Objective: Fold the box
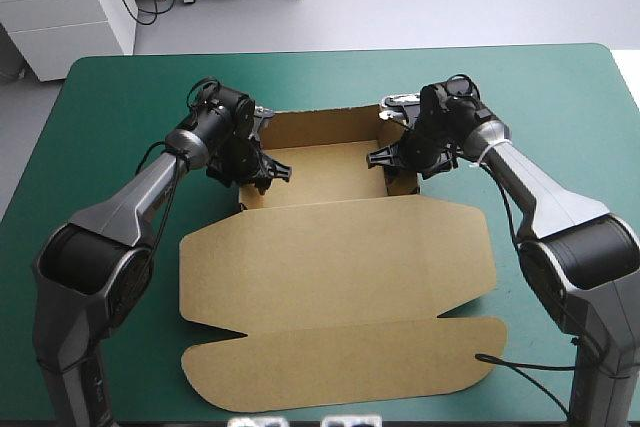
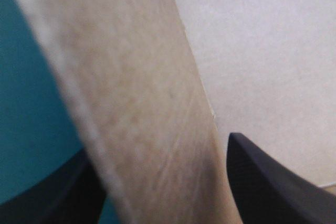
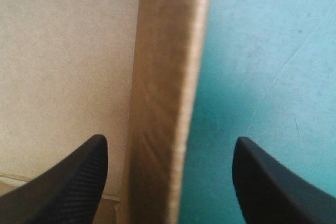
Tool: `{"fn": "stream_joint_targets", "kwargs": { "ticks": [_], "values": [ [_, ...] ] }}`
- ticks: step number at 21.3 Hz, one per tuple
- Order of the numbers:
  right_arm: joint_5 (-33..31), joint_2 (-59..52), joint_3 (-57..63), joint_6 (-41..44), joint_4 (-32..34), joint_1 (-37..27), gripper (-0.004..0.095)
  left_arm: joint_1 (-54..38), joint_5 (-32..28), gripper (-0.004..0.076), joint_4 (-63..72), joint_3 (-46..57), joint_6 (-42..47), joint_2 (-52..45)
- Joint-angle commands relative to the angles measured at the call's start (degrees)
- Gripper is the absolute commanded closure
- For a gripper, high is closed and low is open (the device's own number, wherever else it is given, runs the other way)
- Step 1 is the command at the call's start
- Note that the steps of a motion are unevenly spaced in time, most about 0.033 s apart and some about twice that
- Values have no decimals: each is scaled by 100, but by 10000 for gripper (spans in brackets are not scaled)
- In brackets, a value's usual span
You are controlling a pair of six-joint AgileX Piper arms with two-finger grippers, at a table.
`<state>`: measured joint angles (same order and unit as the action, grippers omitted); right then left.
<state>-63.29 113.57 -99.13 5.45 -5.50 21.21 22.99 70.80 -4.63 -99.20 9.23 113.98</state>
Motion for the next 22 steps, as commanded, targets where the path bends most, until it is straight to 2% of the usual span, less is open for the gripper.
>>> {"fn": "stream_joint_targets", "kwargs": {
  "ticks": [1, 4, 8, 11, 22],
  "values": [
    [192, -310, -308, -36, -77, -46, 272, 32, 296, 260, 39, -693, 31, -310],
    [52, -310, -939, 6, 26, -46, 272, 32, 296, 260, 39, -1271, 31, -310],
    [-767, -310, -2369, 68, 430, -46, 273, 32, 307, 260, -134, -1908, 31, -492],
    [-823, -402, -2935, 142, 489, -46, 273, 32, 307, 265, -406, -2160, 31, -781],
    [-823, -649, -3027, 232, 200, -46, 274, 32, 307, 495, -433, -2089, 495, -2214]
  ]
}}
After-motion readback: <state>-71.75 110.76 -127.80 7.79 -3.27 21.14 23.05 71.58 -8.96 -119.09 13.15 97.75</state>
